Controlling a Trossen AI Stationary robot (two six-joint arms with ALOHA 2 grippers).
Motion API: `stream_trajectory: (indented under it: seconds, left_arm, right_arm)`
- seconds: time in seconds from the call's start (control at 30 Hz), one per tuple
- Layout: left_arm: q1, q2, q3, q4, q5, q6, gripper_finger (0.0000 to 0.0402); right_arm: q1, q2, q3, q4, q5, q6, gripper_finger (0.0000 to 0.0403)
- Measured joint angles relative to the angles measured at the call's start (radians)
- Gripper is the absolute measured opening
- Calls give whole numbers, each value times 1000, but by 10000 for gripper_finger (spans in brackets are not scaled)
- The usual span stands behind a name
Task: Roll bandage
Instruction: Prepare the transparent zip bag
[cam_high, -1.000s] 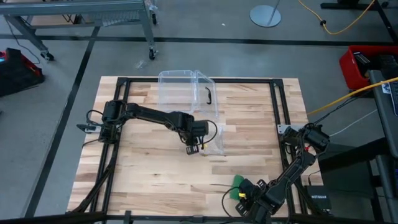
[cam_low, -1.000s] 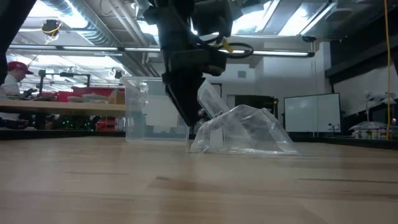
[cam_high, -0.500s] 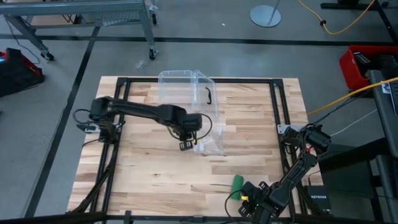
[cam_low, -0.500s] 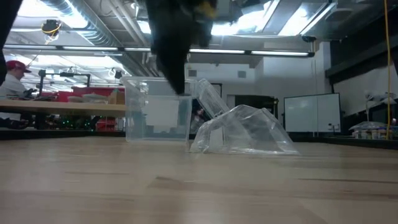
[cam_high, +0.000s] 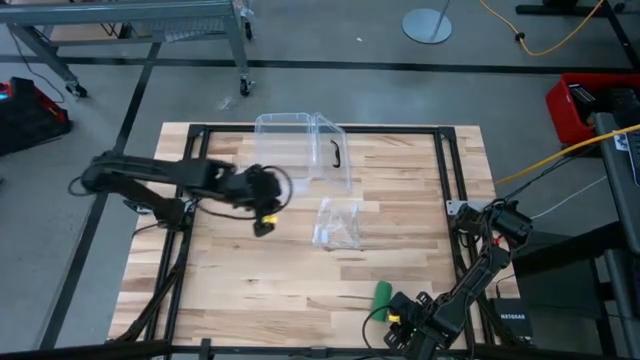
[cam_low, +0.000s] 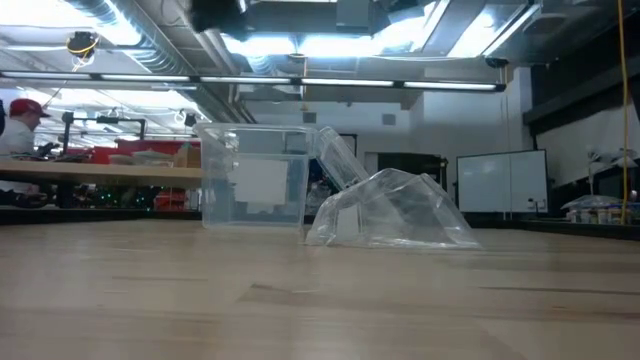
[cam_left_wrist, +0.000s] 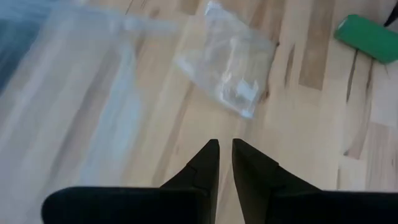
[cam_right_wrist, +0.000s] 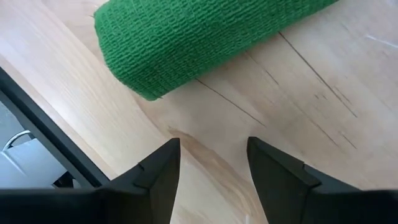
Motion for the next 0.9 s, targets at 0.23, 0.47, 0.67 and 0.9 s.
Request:
stream_trajectory:
  seconds: [0.23,0.47,0.67,0.9]
  left_arm:
    - [-79,-209,-312,223,-21,-104,38]
    - [-96,-238,-520,515,-21,-235,40]
    - [-95,-174,-597,639,-21,-330,40]
    - [-94,-44,-614,838,-21,-308,40]
  right_arm:
    - [-1,0,0,2,5,-3,191]
    - [-1,-1,0,4,6,-3,191]
    - [-2,-1,0,4,9,-3,191]
    - [-2,-1,0,5,12,-3,191]
